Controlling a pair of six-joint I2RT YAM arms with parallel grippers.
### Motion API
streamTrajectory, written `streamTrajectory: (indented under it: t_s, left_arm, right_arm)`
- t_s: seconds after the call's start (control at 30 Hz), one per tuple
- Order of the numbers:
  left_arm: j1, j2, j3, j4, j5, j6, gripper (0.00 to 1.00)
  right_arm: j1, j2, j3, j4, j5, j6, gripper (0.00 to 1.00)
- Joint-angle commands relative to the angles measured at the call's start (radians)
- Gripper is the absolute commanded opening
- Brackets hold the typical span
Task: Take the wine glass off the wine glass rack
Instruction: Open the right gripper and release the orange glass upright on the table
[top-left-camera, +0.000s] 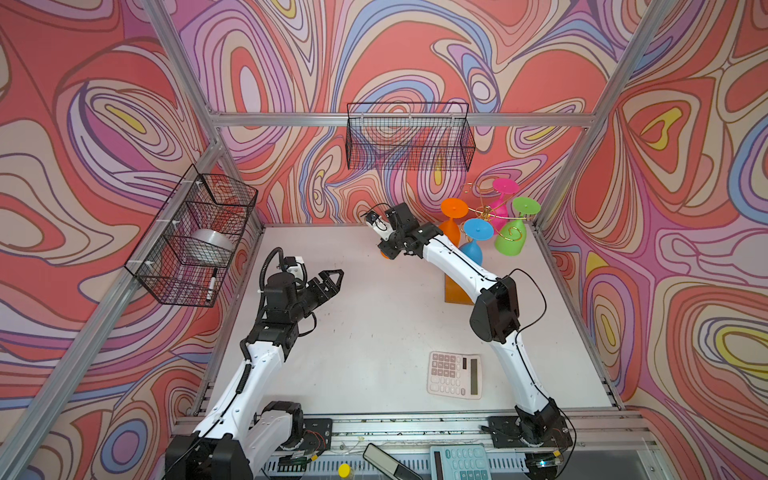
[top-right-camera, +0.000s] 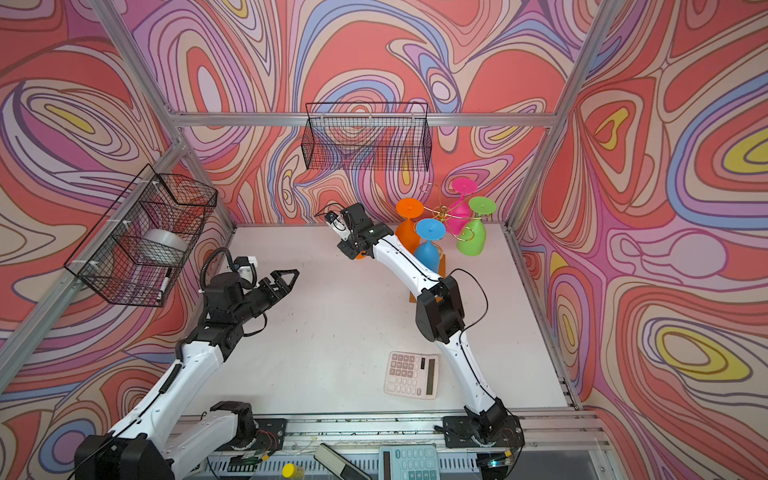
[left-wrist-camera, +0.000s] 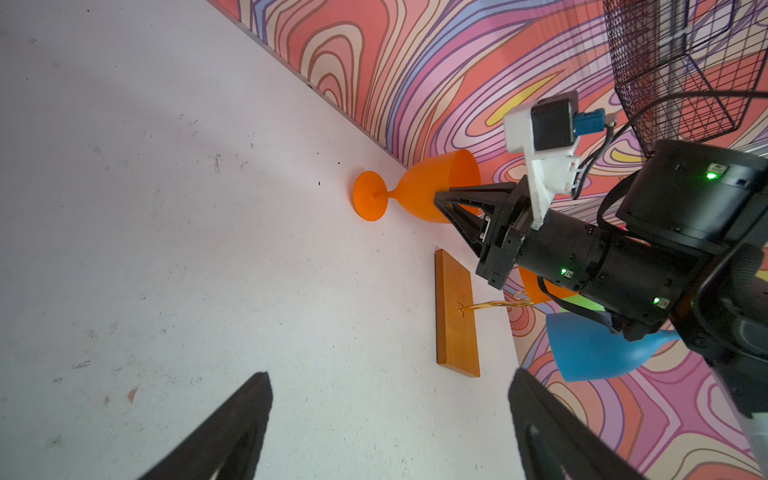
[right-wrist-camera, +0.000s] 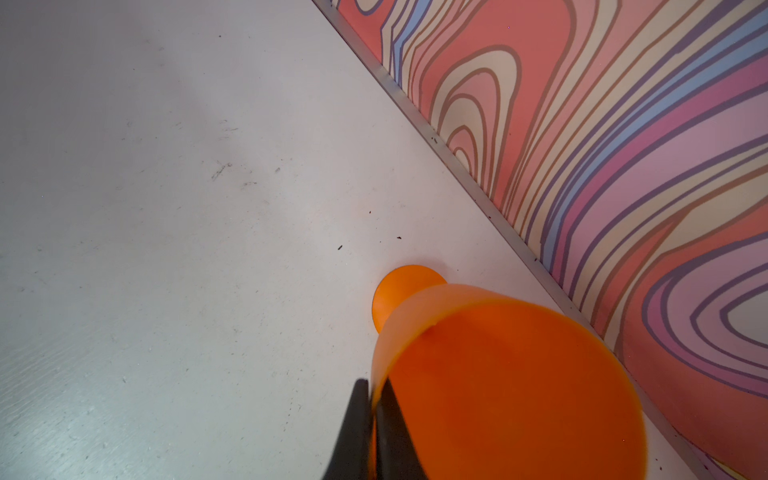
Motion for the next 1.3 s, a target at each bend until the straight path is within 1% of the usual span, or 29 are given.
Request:
streamTrajectory:
  t_s: [0.0,0.13,0.33,0.57,0.73,0.87,1.07,1.27]
  left_arm:
    - [-0.006,0.011,0.012,0.036,0.016,-0.012,0.89]
    - [-0.006,0.019,0.012,0.043,0.018,-0.016,0.89]
    - [-0.010,0.030,0.009,0.055,0.020,-0.025,0.89]
    - [-0.011,0.031,0.011,0.052,0.014,-0.022,0.89]
    - [-0.012,0.028,0.011,0.049,0.012,-0.022,0.89]
    - [-0.012,0.022,0.010,0.046,0.008,-0.021,0.89]
    - [-0.013,0.009,0.004,0.044,0.006,-0.021,0.90]
    - [-0.014,-0.004,0.007,0.034,0.002,-0.016,0.90]
  right_arm:
    - [-0.006,0.020,0.019,0.026,-0.004,-0.011,0.00]
    - [-0.008,0.024,0.020,0.032,-0.005,-0.015,0.00]
    - [-0.013,0.033,0.020,0.039,-0.007,-0.022,0.05]
    - [-0.015,0.039,0.028,0.051,-0.007,-0.029,0.15]
    - [-0.017,0.051,0.049,0.053,-0.006,-0.037,0.19]
    - [-0.017,0.056,0.062,0.059,-0.004,-0.039,0.26]
    - [-0.018,0.050,0.083,0.079,-0.027,-0.034,0.46]
    - [-0.017,0.014,0.066,0.137,-0.055,-0.011,0.69]
